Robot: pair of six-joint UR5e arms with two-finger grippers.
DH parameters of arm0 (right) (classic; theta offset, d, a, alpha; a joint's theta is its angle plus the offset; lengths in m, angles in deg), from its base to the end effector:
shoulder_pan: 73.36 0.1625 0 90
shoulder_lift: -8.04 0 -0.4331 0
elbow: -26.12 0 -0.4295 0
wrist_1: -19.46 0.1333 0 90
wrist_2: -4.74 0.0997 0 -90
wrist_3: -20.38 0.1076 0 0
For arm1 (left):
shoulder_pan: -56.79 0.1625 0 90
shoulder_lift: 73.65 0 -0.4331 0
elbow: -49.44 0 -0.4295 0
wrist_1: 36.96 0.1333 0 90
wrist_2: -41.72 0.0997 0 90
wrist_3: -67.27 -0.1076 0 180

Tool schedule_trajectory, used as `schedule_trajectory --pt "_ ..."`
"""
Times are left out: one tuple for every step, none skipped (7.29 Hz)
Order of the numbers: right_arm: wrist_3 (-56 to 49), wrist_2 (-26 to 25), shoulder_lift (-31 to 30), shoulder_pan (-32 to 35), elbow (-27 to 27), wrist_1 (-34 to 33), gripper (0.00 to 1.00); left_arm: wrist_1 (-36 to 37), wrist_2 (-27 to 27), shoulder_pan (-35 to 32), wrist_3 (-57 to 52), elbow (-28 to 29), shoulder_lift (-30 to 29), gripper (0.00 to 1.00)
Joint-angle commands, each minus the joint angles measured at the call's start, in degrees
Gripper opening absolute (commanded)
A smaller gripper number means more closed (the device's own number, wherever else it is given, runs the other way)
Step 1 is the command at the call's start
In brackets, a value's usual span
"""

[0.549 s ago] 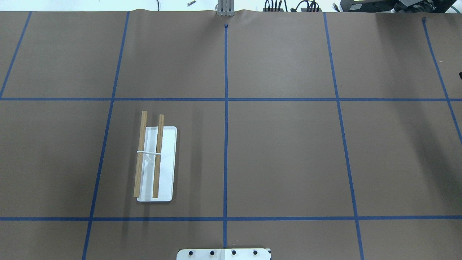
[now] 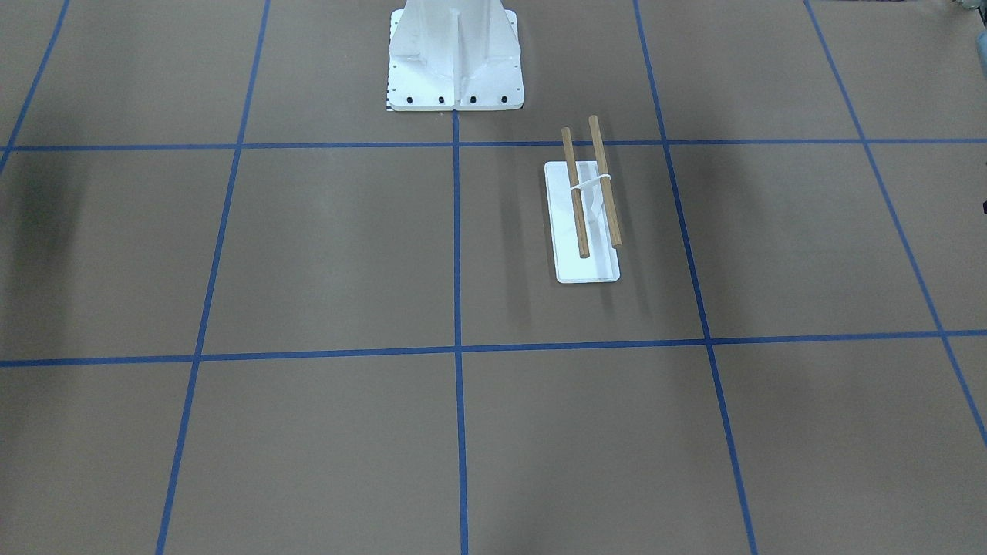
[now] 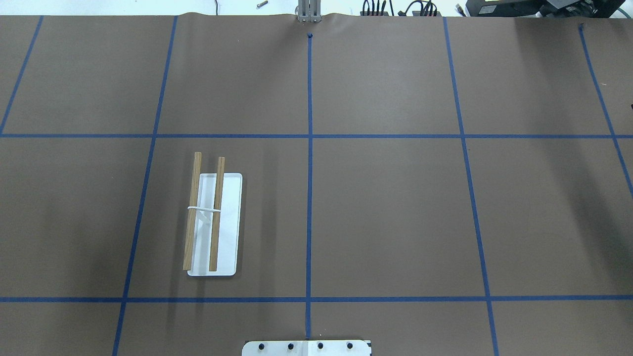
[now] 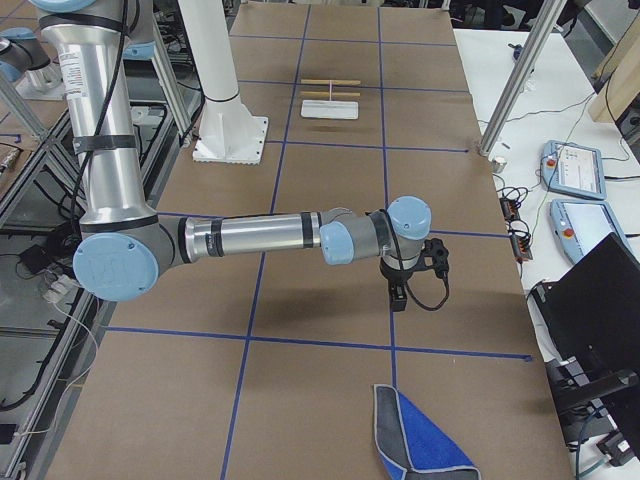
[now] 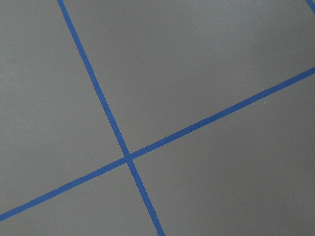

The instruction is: Hang towel on rack

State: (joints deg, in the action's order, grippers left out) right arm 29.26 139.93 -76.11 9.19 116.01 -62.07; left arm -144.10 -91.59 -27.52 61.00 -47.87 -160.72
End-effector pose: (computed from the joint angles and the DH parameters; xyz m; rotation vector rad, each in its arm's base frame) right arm -0.0196 -0.5892 0.5994 0.1212 -0.8099 -0.0742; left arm -0.0069 -0.5309 0.5985 0.3628 0.7482 0.3385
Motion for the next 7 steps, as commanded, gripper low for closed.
schedule_trajectory --pt "0.4 0.0 -3.1 0.0 0.0 7.1 1.0 -0.4 -0.1 0.0 0.1 1.1 0.1 0.98" --pt "0.4 0.0 -3.4 -0.2 -0.1 8.0 1.0 -0.4 -0.1 0.0 0.5 1.2 0.1 0.98" --pt "0.4 0.0 -3.5 -0.4 -0.4 8.1 1.0 -0.4 -0.1 0.1 0.8 1.2 0.0 0.98" --pt "0.4 -0.4 -3.4 -1.1 -1.1 8.1 1.0 -0.4 -0.2 0.2 6.1 0.9 -0.7 0.98" --pt "0.3 -0.5 -3.5 -1.2 -1.3 8.1 1.0 -0.4 -0.1 0.2 7.4 0.8 -0.6 0.98" --pt "0.3 -0.9 -3.4 -1.2 -2.9 8.2 1.0 -0.4 -0.1 0.2 7.4 0.8 -0.3 0.98" --pt "0.4 -1.4 -3.1 -1.2 -5.7 8.8 1.0 -0.4 -0.1 0.2 7.4 0.8 -0.3 0.98"
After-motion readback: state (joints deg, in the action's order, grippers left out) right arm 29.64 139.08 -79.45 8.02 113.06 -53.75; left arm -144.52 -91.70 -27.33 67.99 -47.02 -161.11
